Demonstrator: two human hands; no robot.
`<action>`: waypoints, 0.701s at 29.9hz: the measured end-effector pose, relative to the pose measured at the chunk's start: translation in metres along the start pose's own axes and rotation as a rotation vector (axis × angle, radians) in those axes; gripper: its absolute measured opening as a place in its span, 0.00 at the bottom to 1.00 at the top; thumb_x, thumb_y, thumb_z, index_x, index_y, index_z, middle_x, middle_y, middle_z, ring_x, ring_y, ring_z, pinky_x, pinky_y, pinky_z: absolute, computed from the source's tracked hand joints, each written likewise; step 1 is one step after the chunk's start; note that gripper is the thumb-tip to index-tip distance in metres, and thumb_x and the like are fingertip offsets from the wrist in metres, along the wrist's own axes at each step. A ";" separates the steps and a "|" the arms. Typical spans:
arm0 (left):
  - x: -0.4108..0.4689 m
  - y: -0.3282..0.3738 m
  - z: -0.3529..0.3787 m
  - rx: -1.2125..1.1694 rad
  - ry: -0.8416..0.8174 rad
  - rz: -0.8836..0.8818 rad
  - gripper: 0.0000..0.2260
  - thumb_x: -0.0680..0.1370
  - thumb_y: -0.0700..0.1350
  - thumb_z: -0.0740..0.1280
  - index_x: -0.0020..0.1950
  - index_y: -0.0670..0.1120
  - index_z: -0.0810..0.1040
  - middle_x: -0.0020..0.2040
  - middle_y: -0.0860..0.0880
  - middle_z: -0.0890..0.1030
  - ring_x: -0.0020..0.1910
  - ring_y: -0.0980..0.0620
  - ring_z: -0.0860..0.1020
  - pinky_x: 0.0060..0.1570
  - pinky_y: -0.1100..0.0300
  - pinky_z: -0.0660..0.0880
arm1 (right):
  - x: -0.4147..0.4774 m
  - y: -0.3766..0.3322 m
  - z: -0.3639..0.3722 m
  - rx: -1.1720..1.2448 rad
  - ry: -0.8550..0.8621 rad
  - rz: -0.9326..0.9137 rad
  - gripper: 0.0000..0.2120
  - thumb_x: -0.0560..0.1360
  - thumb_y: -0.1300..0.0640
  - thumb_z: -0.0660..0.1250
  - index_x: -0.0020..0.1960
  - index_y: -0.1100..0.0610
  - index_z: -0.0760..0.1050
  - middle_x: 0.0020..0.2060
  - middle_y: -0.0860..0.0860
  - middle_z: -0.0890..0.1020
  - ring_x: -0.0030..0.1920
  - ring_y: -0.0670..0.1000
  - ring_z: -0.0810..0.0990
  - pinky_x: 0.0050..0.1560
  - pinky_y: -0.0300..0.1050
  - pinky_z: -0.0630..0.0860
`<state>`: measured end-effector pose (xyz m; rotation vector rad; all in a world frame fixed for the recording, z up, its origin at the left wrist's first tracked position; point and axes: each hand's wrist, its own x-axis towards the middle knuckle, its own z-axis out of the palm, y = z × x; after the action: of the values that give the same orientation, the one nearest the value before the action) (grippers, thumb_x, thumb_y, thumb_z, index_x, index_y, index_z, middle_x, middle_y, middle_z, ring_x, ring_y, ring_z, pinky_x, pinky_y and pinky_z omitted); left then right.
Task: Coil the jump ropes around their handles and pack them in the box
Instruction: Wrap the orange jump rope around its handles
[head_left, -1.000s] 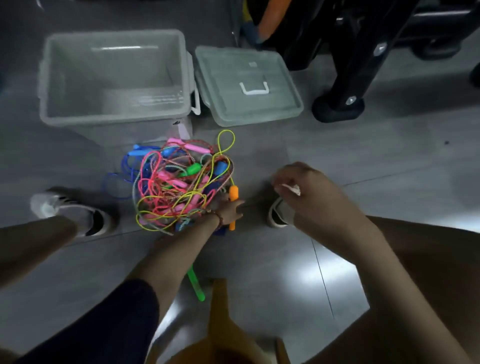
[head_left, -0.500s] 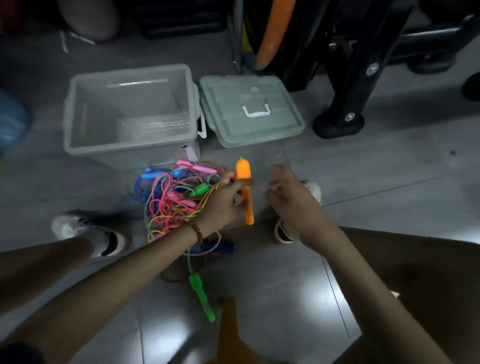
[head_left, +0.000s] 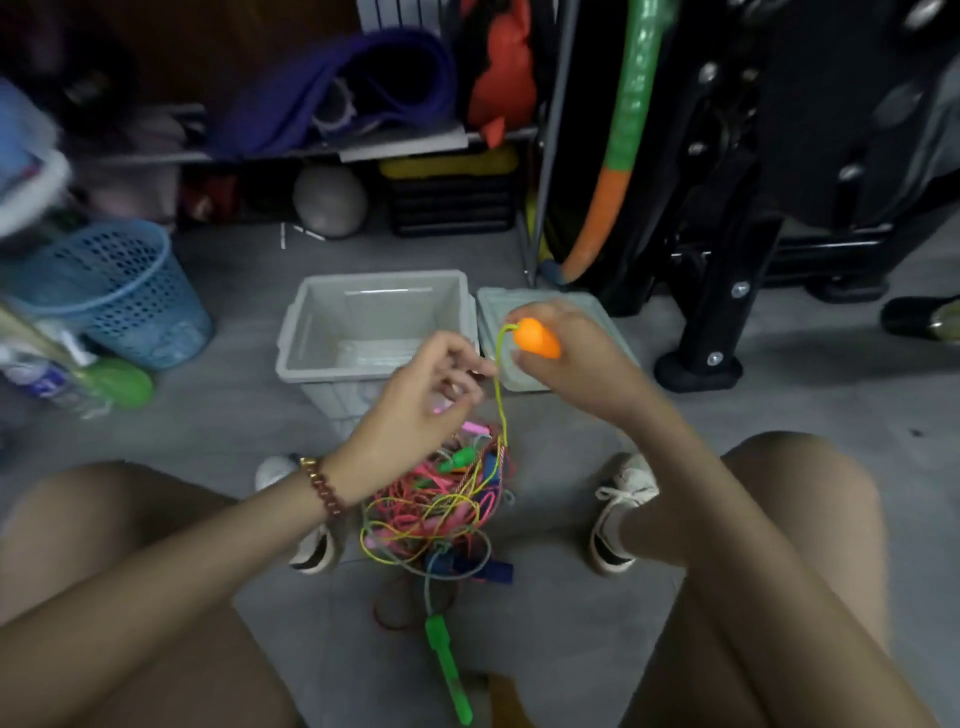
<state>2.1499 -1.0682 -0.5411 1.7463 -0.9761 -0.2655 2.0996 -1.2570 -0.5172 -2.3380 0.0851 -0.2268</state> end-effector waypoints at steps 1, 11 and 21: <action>0.003 -0.001 -0.005 0.018 0.060 0.017 0.17 0.72 0.39 0.69 0.54 0.54 0.66 0.54 0.54 0.76 0.49 0.56 0.77 0.48 0.63 0.72 | 0.002 -0.002 -0.007 0.025 -0.010 -0.087 0.15 0.73 0.60 0.70 0.59 0.57 0.76 0.55 0.55 0.76 0.56 0.48 0.73 0.56 0.29 0.65; 0.024 -0.062 0.012 -0.069 -0.512 -0.256 0.11 0.79 0.46 0.59 0.53 0.41 0.76 0.52 0.41 0.80 0.50 0.53 0.77 0.54 0.57 0.73 | 0.027 -0.041 -0.012 1.342 -0.070 0.097 0.05 0.78 0.53 0.59 0.51 0.53 0.69 0.35 0.49 0.77 0.36 0.48 0.78 0.41 0.46 0.80; 0.038 -0.092 -0.046 0.181 -0.216 -0.281 0.11 0.82 0.46 0.54 0.41 0.50 0.70 0.35 0.55 0.70 0.33 0.62 0.72 0.41 0.60 0.71 | 0.022 -0.009 -0.015 0.135 0.206 0.092 0.12 0.72 0.60 0.71 0.54 0.52 0.77 0.38 0.45 0.79 0.33 0.41 0.75 0.37 0.37 0.71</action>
<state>2.2458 -1.0555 -0.5917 2.0549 -0.9272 -0.5704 2.1185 -1.2641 -0.4973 -2.1648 0.2697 -0.4144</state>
